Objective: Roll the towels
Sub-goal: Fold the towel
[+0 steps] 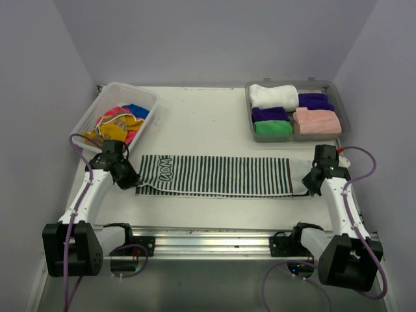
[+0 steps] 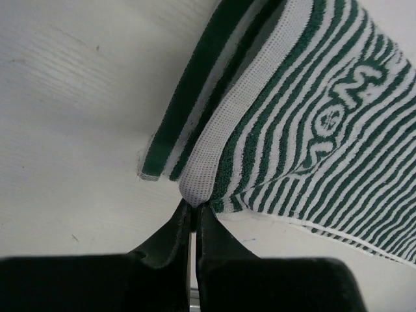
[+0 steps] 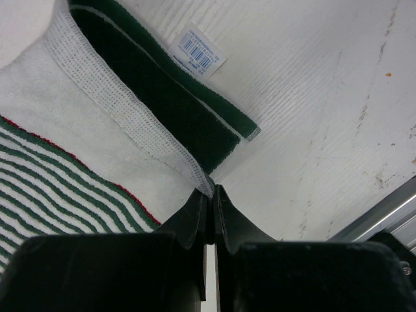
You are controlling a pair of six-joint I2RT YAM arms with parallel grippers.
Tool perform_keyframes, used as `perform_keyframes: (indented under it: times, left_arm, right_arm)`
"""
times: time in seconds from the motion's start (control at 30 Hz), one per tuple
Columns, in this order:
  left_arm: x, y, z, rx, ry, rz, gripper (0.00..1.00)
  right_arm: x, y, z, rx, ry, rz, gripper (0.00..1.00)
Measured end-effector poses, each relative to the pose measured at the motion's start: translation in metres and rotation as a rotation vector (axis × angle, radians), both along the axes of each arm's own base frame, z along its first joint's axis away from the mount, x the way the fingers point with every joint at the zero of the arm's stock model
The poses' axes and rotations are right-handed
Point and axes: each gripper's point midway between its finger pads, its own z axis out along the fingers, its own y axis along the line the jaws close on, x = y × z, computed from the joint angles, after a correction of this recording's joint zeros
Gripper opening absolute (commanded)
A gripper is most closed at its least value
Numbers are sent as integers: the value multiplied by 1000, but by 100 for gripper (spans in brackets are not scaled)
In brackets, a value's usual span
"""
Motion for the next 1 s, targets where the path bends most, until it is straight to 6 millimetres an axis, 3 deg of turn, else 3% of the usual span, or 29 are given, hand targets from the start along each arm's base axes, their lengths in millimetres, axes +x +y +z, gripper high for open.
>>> perform_keyframes:
  times: [0.27,0.93,0.97,1.0]
  left_arm:
    - [-3,0,-6,-5,16,12,0]
    - [0,2,7,-1,-33,50,0]
    - [-1,1,6,-3,-31,52,2]
    - [-2,1,5,-6,-26,53,10]
  right_arm:
    - [-8,3,-15,18,41,-12,0]
    - [-8,0,-9,8,18,-21,0]
    - [-8,0,-9,8,16,-20,3]
    - [-7,1,-9,11,14,-17,14]
